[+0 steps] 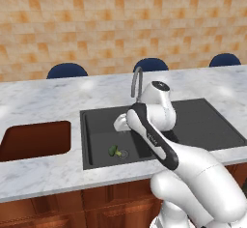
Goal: Pick up all produce items and place them in the sink. Turn on the sink faucet to wash them. Then turn the sink off and put them in the tray.
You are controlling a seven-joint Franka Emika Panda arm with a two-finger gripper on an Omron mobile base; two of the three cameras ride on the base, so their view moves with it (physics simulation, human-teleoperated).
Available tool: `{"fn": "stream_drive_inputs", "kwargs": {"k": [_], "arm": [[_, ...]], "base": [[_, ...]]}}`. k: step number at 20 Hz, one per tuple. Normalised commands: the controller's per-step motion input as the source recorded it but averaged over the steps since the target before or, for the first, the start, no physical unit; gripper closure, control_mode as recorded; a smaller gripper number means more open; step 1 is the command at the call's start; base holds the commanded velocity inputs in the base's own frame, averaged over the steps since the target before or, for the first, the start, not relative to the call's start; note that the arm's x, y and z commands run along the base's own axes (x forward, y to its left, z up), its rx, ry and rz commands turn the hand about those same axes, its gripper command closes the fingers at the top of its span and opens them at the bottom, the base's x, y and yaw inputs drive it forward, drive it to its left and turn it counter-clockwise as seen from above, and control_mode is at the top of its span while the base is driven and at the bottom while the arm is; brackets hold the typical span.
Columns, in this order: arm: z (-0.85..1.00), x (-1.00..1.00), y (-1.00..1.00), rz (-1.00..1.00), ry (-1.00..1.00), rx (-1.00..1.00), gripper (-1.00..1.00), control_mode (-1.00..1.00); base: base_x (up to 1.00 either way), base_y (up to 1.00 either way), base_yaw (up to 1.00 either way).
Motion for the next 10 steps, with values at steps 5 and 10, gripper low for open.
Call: {"fn": "stream_drive_inputs", "kwargs": {"k": [5,10], "arm": [[-0.15,0.37,0.13,-0.05,0.08,-0.07,-1.0,-1.0],[-0.15,0.37,0.04,-0.09,0.1,-0.06,-1.0,-1.0]], "base": [[0.0,0.0,0.0],[0.0,0.0,0.0]]}}
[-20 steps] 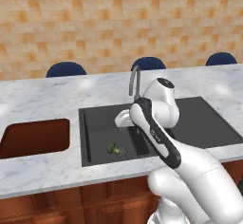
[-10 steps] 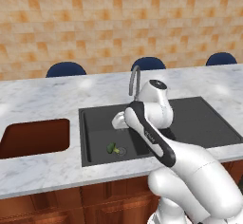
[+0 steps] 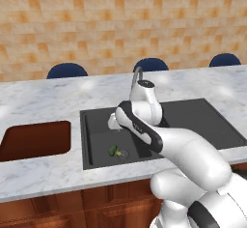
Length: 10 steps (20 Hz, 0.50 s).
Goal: Pick up all produce items and place them in the sink. Turn on the sink faucet to wash them. Then turn the sink off and put them in the tray.
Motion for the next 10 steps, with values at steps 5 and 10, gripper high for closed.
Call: {"fn": "stream_drive_inputs", "kwargs": {"k": [5,10], "arm": [[-0.22,0.35,0.0,-0.1,0.09,-0.05,-1.0,-1.0],[-0.25,0.38,0.01,-0.1,0.09,-0.05,-1.0,-1.0]], "base": [[0.0,0.0,0.0],[0.0,0.0,0.0]]}}
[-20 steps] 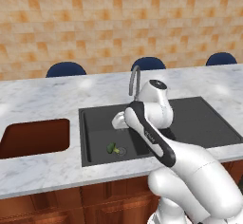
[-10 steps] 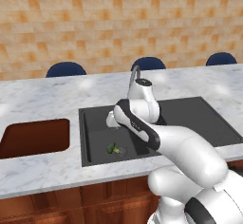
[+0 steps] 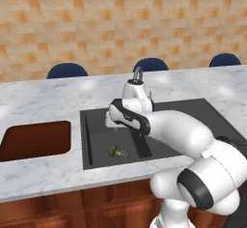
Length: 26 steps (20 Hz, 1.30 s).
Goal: Pick up all produce items and place them in the sink. Turn on the sink faucet to wash them. Then turn the sink off and put them in the tray.
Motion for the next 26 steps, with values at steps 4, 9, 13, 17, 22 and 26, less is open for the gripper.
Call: {"fn": "stream_drive_inputs", "kwargs": {"k": [4,9,13,17,22,26], "arm": [[-0.27,0.38,0.03,-0.1,0.09,-0.05,-1.0,-1.0],[-0.32,0.3,0.0,-0.08,0.07,-0.04,-1.0,-1.0],[-0.33,0.25,0.0,-0.07,0.08,-0.03,-1.0,-1.0],[-0.33,0.16,0.0,-0.04,0.07,-0.01,-1.0,-1.0],[-0.32,0.22,0.0,-0.03,0.02,-0.02,-1.0,-1.0],[-0.28,0.28,0.02,-0.03,0.02,-0.02,-1.0,-1.0]], "base": [[0.0,0.0,0.0],[0.0,0.0,0.0],[0.0,0.0,0.0],[0.0,0.0,0.0],[0.0,0.0,0.0],[0.0,0.0,0.0]]}}
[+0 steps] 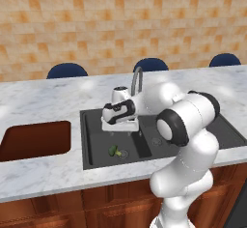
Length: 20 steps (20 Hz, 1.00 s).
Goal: Pick up all produce items and place them in the sink. Turn on the sink faucet to wash them. Then turn the sink off and put them in the tray.
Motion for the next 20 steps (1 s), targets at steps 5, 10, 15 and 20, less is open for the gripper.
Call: {"fn": "stream_drive_inputs", "kwargs": {"k": [5,10,15,20], "arm": [[-0.27,0.28,0.06,-0.03,0.02,-0.03,-1.0,-1.0],[-0.26,0.29,0.07,-0.03,0.02,-0.03,-1.0,-1.0],[-0.26,0.26,0.07,-0.02,0.01,-0.03,-1.0,-1.0],[-0.27,0.23,0.04,-0.02,0.0,-0.03,-1.0,-1.0]], "base": [[0.0,0.0,0.0],[0.0,0.0,0.0],[0.0,0.0,0.0],[0.0,0.0,0.0]]}}
